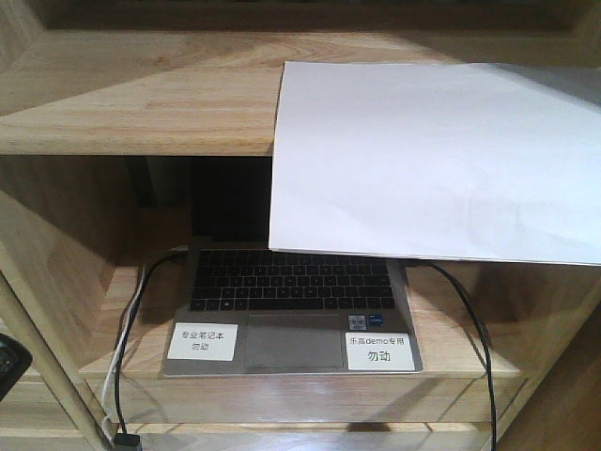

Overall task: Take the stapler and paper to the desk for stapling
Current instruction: 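Lift the stapler off the shelf with the left gripper and withdraw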

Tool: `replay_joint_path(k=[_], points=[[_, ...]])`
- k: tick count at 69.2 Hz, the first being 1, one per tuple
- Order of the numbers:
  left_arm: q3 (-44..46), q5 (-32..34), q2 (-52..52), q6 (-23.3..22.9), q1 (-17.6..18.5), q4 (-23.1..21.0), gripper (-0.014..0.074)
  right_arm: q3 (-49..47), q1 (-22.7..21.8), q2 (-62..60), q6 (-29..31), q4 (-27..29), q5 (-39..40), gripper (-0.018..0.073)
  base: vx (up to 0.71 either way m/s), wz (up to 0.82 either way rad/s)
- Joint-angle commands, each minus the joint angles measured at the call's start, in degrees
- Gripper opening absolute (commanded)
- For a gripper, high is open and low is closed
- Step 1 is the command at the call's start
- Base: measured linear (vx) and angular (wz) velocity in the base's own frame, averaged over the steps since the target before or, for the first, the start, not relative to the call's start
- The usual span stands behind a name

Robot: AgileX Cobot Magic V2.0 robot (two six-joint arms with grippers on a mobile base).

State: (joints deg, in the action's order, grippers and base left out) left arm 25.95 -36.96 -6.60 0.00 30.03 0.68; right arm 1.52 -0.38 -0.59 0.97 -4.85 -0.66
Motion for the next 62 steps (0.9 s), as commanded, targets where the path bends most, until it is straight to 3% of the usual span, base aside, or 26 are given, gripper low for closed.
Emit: replay_joint_path(k=[1, 62], points=[[1.74, 7.37, -0.56, 0.0, 0.31, -0.26, -0.0006, 0.3, -0.27, -0.54, -0.07, -0.14, 4.42, -0.001, 0.0, 0.0], [1.74, 7.37, -0.56, 0.0, 0.31, -0.26, -0.0006, 0.3, -0.27, -0.54, -0.07, -0.14, 3.88, -0.001, 0.0, 0.0]])
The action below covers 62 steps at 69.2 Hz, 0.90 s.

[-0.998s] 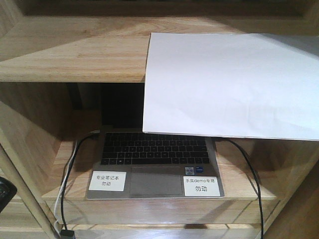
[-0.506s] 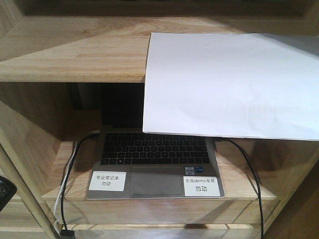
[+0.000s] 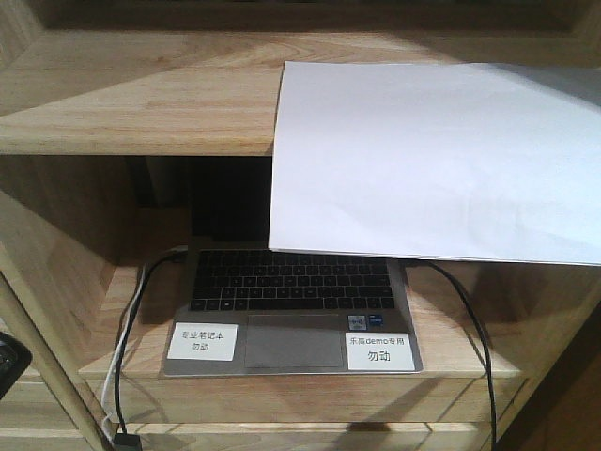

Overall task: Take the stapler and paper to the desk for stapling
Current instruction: 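Lift the stapler off the shelf with the left gripper and withdraw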

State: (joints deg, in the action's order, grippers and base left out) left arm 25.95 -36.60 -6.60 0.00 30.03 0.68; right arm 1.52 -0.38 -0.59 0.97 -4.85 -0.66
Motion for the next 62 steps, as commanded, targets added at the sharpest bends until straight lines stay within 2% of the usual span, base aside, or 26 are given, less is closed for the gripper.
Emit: replay_joint_path(k=[1, 17, 22, 29, 43, 50, 57, 62], points=[[1.74, 7.01, -0.56, 0.0, 0.31, -0.26, -0.0006, 0.3, -0.27, -0.54, -0.07, -0.14, 3.83, -0.001, 0.0, 0.0], [1.74, 7.01, -0.56, 0.0, 0.31, -0.26, -0.0006, 0.3, -0.27, -0.54, -0.54, -0.31, 2.29, -0.001, 0.0, 0.0], [1.74, 7.01, -0.56, 0.0, 0.31, -0.26, -0.0006, 0.3, -0.27, -0.54, -5.12, -0.46, 2.34, -0.001, 0.0, 0.0], [1.74, 7.01, -0.56, 0.0, 0.31, -0.26, -0.0006, 0.3, -0.21, -0.54, -18.63, -0.59, 2.39, -0.001, 0.0, 0.0], [1.74, 7.01, -0.56, 0.0, 0.31, -0.26, -0.0006, 0.3, -0.21, -0.54, -57.85, -4.0, 2.44, -0.001, 0.0, 0.0], [1.74, 7.01, -0.56, 0.0, 0.31, -0.26, -0.0006, 0.3, -0.21, -0.54, -72.29, -6.22, 2.02, -0.001, 0.0, 0.0], [1.74, 7.01, -0.56, 0.0, 0.31, -0.26, -0.0006, 0.3, -0.17, -0.54, -81.9, -8.25, 0.66, -0.0008, 0.0, 0.0], [1.74, 7.01, -0.56, 0.0, 0.31, -0.26, -0.0006, 0.3, 0.02, -0.54, -84.4, -9.1, -0.42, 0.0001, 0.0, 0.0]])
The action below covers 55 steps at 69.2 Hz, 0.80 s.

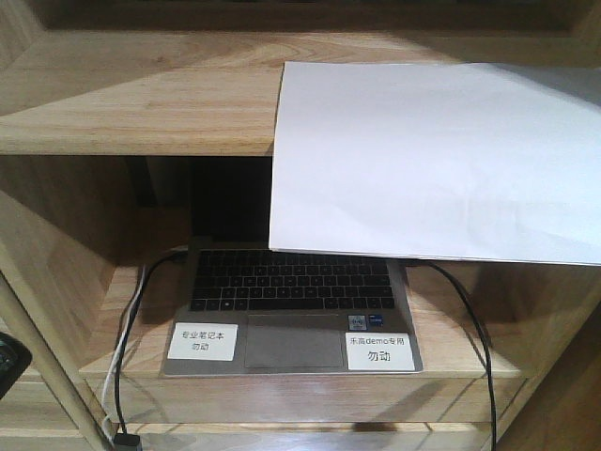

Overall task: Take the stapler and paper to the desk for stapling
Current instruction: 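Lift the stapler off the shelf with the left gripper and withdraw, then reach the right gripper to the white paper edge and pinch it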

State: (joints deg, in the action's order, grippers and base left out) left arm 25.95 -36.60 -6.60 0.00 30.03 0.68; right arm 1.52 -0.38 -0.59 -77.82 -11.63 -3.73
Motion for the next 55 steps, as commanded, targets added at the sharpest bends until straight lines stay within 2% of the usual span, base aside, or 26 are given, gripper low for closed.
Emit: replay_joint_path(k=[1, 5, 14, 25, 32, 43, 55], points=[[1.74, 7.01, -0.56, 0.0, 0.31, -0.26, -0.0006, 0.3, 0.23, -0.54, -5.61, -2.81, 2.59, 0.0004, 0.0, 0.0], [1.74, 7.01, -0.56, 0.0, 0.31, -0.26, -0.0006, 0.3, 1.77, -0.54, -5.41, -4.29, 2.55, 0.0033, 0.0, 0.0], [1.74, 7.01, -0.56, 0.0, 0.31, -0.26, -0.0006, 0.3, 9.56, -0.54, -5.14, -5.54, 1.58, 0.0139, 0.0, 0.0], [1.74, 7.01, -0.56, 0.0, 0.31, -0.26, -0.0006, 0.25, 19.56, -0.54, -4.3, -5.81, 2.4, 0.0333, 0.0, 0.0], [1.74, 7.01, -0.56, 0.0, 0.31, -0.26, -0.0006, 0.25, 24.45, -0.54, -4.3, -6.31, 7.05, 0.0451, 0.0, 0.0], [1.74, 7.01, -0.56, 0.0, 0.31, -0.26, -0.0006, 0.14, 27.5, -0.54, -5.29, -6.73, 15.43, 0.0568, 0.0, 0.0], [1.74, 7.01, -0.56, 0.0, 0.31, -0.26, -0.0006, -0.66, 27.5, 2.47, -6.31, -5.81, 18.24, 0.0579, 0.0, 0.0]])
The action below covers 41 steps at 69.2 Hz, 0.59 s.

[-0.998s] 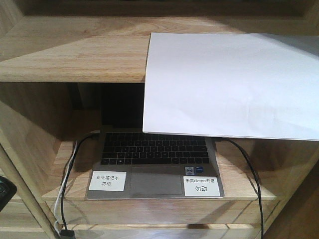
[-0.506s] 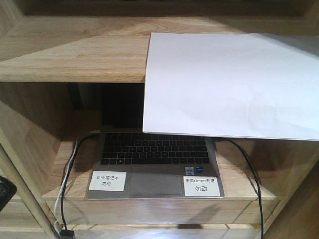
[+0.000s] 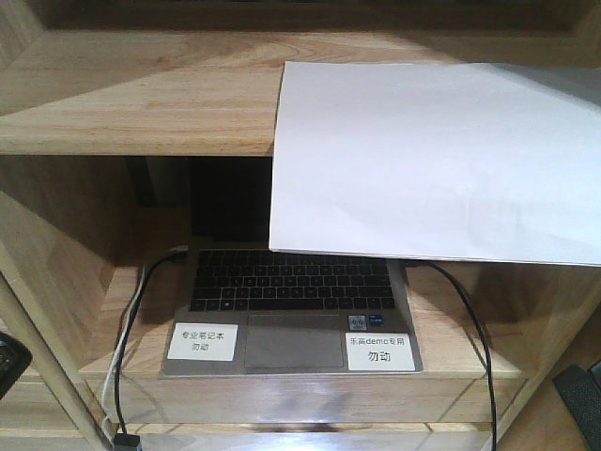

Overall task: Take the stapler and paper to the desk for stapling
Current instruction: 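Reach the right gripper to the white paper edge and pinch it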

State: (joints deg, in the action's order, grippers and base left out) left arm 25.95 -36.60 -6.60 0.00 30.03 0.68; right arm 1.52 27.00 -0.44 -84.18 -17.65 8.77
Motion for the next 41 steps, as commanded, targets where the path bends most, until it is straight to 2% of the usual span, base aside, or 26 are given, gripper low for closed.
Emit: replay_joint_path(k=[1, 12, 31, 41], points=[[1.74, 7.01, -0.56, 0.0, 0.31, -0.26, -0.0006, -0.85, 0.13, 2.86, 0.04, 0.29, 6.14, 0.0579, 0.0, 0.0], [1.74, 7.01, -0.56, 0.0, 0.31, -0.26, -0.0006, -3.63, -1.13, 11.42, 2.16, 1.47, 13.13, 0.0579, 0.0, 0.0], [1.74, 7.01, -0.56, 0.0, 0.31, -0.26, -0.0006, -4.84, -8.1, 27.58, 2.03, 2.71, 30.7, 0.0578, 0.0, 0.0], [1.74, 7.01, -0.56, 0.0, 0.31, -0.26, -0.0006, -6.49, -8.73, 34.27, 2.17, 2.7, 36.74, 0.0578, 0.0, 0.0]])
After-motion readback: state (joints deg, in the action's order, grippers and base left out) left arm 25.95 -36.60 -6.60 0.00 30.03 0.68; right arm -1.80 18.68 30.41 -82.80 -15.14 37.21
